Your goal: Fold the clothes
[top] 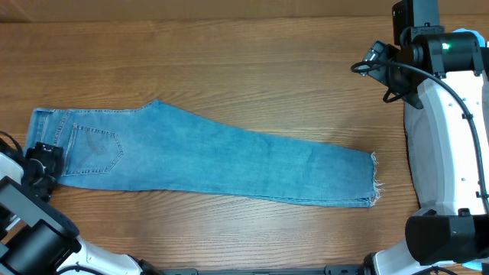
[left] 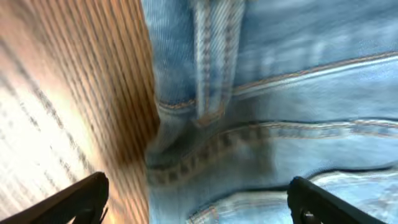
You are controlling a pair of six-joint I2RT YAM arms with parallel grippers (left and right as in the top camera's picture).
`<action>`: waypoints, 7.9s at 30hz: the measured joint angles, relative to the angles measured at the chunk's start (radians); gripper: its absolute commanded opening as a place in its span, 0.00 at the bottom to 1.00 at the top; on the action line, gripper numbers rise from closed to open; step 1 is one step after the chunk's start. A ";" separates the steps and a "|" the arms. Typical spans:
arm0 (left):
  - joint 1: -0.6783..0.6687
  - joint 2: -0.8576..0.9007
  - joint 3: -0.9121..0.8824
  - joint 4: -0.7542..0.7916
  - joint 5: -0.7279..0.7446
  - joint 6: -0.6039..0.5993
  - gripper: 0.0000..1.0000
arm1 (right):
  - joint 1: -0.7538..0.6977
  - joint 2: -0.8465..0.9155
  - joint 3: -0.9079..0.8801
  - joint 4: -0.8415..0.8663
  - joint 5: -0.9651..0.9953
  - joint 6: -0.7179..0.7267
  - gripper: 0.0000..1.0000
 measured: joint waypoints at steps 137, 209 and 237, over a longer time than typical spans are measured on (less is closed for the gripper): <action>-1.300 -0.252 0.085 -0.483 -0.250 0.046 1.00 | -0.223 0.071 -0.894 0.609 -0.456 -0.380 0.04; -1.203 -0.177 0.085 -0.489 -0.143 0.062 1.00 | 0.403 0.077 -0.700 0.629 -0.586 0.002 1.00; -1.203 -0.177 0.085 -0.522 -0.143 0.062 1.00 | 0.097 0.160 -0.807 0.842 -0.681 -0.309 0.12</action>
